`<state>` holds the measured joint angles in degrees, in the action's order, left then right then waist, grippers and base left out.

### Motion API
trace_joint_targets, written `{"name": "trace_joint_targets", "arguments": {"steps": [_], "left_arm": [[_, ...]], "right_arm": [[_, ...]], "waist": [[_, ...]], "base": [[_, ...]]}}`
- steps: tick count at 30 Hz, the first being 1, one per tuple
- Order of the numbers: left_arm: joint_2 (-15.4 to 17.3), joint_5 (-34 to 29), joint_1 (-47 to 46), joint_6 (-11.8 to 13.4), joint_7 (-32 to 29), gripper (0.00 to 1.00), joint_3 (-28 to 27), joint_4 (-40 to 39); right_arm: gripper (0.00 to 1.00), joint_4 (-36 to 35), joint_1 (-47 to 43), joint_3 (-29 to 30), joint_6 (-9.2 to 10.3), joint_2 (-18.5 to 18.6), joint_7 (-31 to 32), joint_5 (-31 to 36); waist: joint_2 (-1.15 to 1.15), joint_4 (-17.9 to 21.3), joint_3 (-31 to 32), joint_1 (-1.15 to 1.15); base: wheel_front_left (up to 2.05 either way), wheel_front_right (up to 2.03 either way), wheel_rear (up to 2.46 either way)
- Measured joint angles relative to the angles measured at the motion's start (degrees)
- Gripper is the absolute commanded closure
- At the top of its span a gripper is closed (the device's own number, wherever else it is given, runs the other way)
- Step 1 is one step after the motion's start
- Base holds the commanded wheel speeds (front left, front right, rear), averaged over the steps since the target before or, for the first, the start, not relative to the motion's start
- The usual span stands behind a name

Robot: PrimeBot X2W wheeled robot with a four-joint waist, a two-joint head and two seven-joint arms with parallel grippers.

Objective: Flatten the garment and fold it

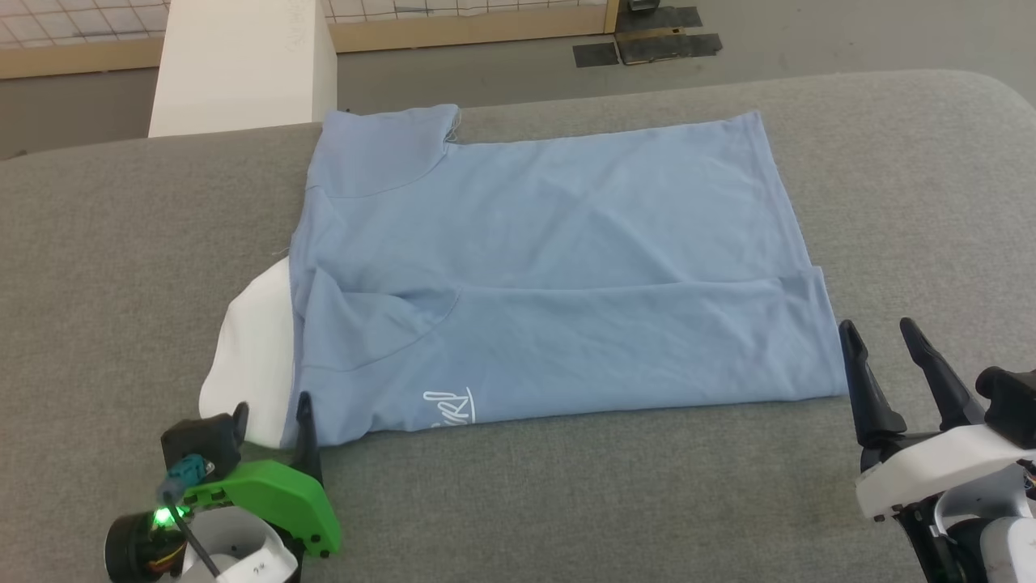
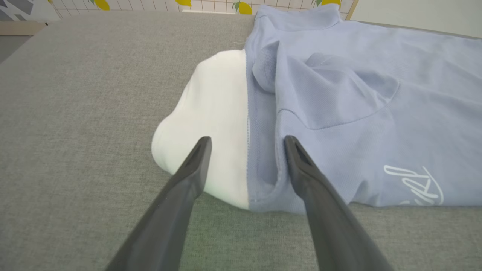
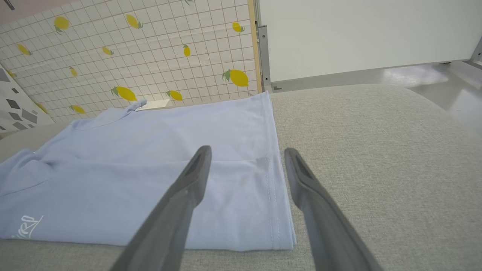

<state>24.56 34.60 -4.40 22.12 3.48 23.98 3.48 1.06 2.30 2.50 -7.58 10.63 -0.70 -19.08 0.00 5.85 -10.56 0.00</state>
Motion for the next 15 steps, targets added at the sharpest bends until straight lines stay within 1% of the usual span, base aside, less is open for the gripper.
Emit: {"name": "trace_joint_targets", "arguments": {"steps": [1, 4, 7, 11, 12, 13, 14, 15], "left_arm": [[-0.46, 0.53, 0.0, 0.92, -1.02, 0.0, -0.45, 0.6], [-1.21, 2.18, 0.01, 2.52, -4.67, 0.0, -0.86, 2.37], [-1.62, 4.21, 0.11, 3.69, -9.4, 0.0, -0.68, 3.8], [-1.45, 6.44, 0.05, 3.76, -13.8, 0.0, -0.68, 4.27], [-1.4, 6.69, -0.06, 3.75, -14.43, 0.15, -0.63, 4.22], [-1.33, 6.84, -0.1, 3.74, -14.67, 0.75, -0.67, 4.07], [-1.31, 6.9, -0.1, 3.6, -14.85, 1.0, -0.64, 4.03], [-1.15, 7.13, -0.21, 3.16, -15.45, 1.0, -0.48, 4.01]], "right_arm": [[0.0, -0.16, 0.0, 0.0, -0.01, -0.21, 0.16, 0.07], [0.0, -0.33, 0.0, -0.12, -0.01, -0.7, 0.27, 0.08], [0.0, -0.33, -0.01, -0.3, 0.0, -0.73, 0.52, 0.08], [0.0, -0.31, -0.01, -0.63, 0.0, -1.02, 0.59, 0.15], [0.0, -0.31, -0.01, -0.71, 0.0, -1.12, 0.68, 0.15], [0.0, -0.31, -0.01, -0.79, 0.0, -1.15, 0.68, 0.15], [0.0, -0.27, -0.01, -0.89, 0.0, -1.16, 0.71, 0.15], [0.0, -0.26, -0.01, -0.94, 0.0, -1.16, 0.76, 0.15]], "waist": [[0.0, 0.17, 0.01, 0.0], [0.0, 0.66, -0.02, 0.0], [0.0, 1.1, -0.06, 0.0], [0.0, 1.49, -0.2, 0.0], [0.0, 1.54, -0.22, 0.0], [0.0, 1.59, -0.28, 0.0], [0.0, 1.62, -0.35, 0.0], [0.0, 1.61, -0.43, 0.0]], "base": [[0.0, 0.0, 0.0], [0.0, 0.0, 0.0], [0.0, 0.0, 0.0], [0.0, 0.0, 0.0], [0.0, 0.0, 0.0], [0.0, 0.0, 0.0], [0.0, 0.0, 0.0], [0.0, 0.0, 0.0]]}}
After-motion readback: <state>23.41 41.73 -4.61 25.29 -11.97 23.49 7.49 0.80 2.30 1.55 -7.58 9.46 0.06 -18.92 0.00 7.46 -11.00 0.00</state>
